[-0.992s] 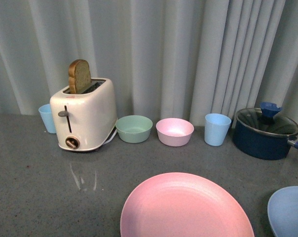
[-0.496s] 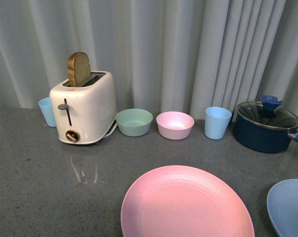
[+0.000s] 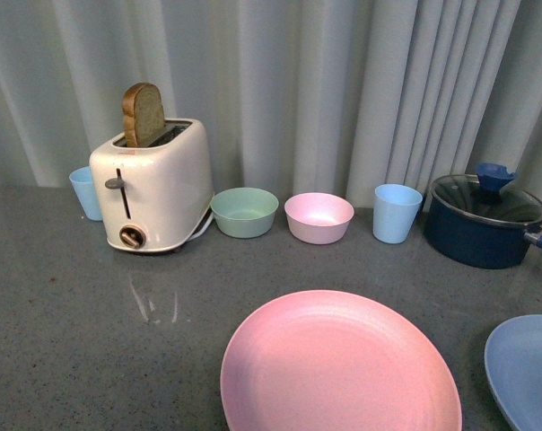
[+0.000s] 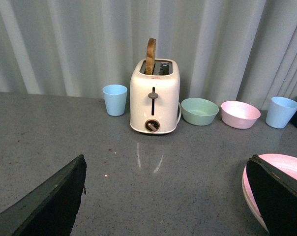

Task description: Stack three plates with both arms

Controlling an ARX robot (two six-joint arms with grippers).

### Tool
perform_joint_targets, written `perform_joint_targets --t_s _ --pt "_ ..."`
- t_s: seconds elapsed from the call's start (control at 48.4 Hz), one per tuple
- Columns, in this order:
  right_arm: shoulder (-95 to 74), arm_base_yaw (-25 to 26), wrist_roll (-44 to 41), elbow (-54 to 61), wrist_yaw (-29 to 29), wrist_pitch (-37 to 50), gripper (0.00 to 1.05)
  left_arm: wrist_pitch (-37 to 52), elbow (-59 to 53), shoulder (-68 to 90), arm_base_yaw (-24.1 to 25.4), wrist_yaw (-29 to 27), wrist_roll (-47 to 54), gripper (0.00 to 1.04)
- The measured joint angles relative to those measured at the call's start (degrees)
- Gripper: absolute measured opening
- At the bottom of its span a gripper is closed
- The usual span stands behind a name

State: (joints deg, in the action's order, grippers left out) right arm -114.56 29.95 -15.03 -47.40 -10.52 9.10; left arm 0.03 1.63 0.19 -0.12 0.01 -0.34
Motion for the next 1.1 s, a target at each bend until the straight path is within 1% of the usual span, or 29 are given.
perform_joint_targets --t_s 0.103,0.145,0.331,0.413,0.434,0.537,0.599,0.826,0.909,0.992,1.095 --pt "-1.38 -0.04 0.20 -1.22 0.81 -1.31 0.73 0.00 0.00 0.00 0.00 0.00 0.00 0.98" --pt "-1.90 0.04 0.48 -1.60 0.26 -1.84 0.64 0.00 0.00 0.00 0.00 0.00 0.00 0.98" --pt "-2.08 0.13 0.96 -1.75 -1.81 -1.84 0.41 0.00 0.00 0.00 0.00 0.00 0.00 0.98" --pt "-2.01 0.28 1.31 -1.57 -2.75 -1.36 0.27 0.00 0.00 0.00 0.00 0.00 0.00 0.98" --pt "-1.77 0.42 1.53 -1.46 -3.34 -1.36 0.21 0.00 0.00 0.00 0.00 0.00 0.00 0.98" --pt "-0.11 1.22 2.21 -0.85 -5.79 -1.36 0.06 0.00 0.00 0.00 0.00 0.00 0.00 0.98" --pt "0.90 1.70 2.23 -0.48 -6.86 -1.40 0.03 0.00 0.00 0.00 0.00 0.00 0.00 0.98" --pt "5.42 3.96 2.34 1.44 -10.40 -1.88 0.03 0.00 0.00 0.00 0.00 0.00 0.00 0.98" --pt "8.50 5.51 2.29 2.32 -12.81 -2.84 0.03 0.00 0.00 0.00 0.00 0.00 0.00 0.98" --pt "11.17 6.36 2.29 2.80 -14.71 -3.78 0.03 0.00 0.00 0.00 0.00 0.00 0.00 0.98" --pt "16.57 6.93 2.47 3.02 -18.47 -6.05 0.03 0.00 0.00 0.00 0.00 0.00 0.00 0.98"
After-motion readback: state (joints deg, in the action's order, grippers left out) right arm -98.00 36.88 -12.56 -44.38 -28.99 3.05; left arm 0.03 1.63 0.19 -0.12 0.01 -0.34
